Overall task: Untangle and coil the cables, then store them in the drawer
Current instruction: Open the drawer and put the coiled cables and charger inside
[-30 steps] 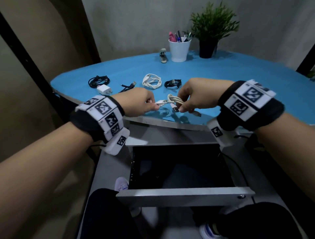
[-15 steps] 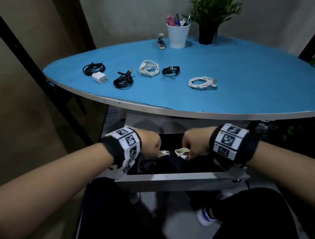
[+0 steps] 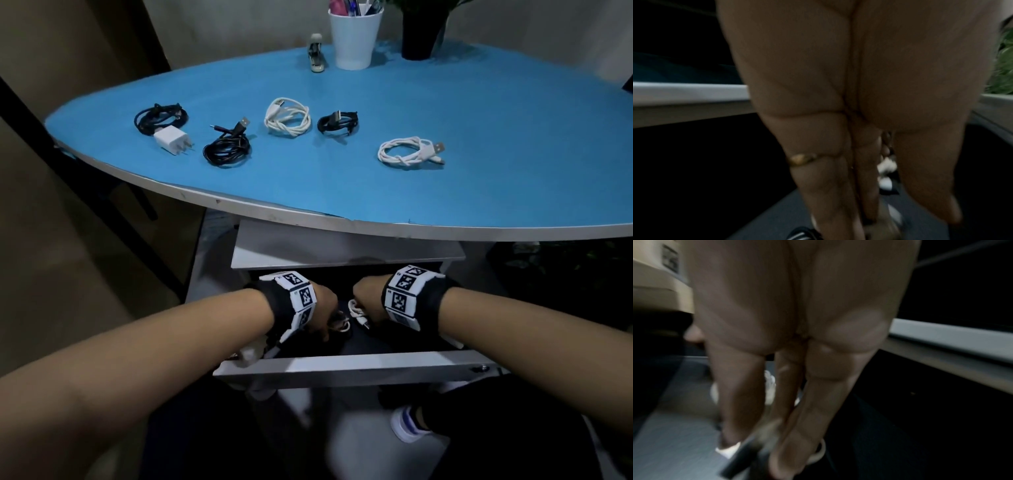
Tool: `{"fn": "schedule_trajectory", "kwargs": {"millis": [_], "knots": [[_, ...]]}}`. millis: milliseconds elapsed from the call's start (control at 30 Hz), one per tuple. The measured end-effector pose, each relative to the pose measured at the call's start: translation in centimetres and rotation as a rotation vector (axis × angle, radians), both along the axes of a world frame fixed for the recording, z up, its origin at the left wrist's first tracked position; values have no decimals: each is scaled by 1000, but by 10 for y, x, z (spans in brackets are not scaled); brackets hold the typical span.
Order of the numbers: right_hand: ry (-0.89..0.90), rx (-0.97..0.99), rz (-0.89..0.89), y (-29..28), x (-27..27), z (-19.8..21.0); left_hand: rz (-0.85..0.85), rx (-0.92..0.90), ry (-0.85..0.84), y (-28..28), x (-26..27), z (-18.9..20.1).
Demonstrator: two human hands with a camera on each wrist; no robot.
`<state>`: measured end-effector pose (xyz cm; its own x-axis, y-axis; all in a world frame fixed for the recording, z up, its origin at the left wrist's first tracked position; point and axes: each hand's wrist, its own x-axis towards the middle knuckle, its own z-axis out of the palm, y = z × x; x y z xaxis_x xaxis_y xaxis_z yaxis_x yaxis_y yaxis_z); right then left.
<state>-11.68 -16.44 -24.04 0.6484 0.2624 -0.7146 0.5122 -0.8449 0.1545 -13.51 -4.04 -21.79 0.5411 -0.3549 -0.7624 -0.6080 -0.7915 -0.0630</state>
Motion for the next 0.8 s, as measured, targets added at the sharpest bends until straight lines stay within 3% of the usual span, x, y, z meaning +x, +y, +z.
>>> {"fn": "schedule_trajectory", "kwargs": {"millis": [267, 567, 667, 800], "knots": [[88, 60, -44, 9, -16, 23, -7, -36, 211, 5, -1, 4], [-94, 429, -136, -1, -36, 110, 87, -269, 25, 48, 1, 77], [-145, 539, -212, -7, -43, 151, 197, -456, -33, 66, 6, 105], [-288, 650, -291, -16, -40, 201, 440, -908, -11, 76, 14, 147]]}}
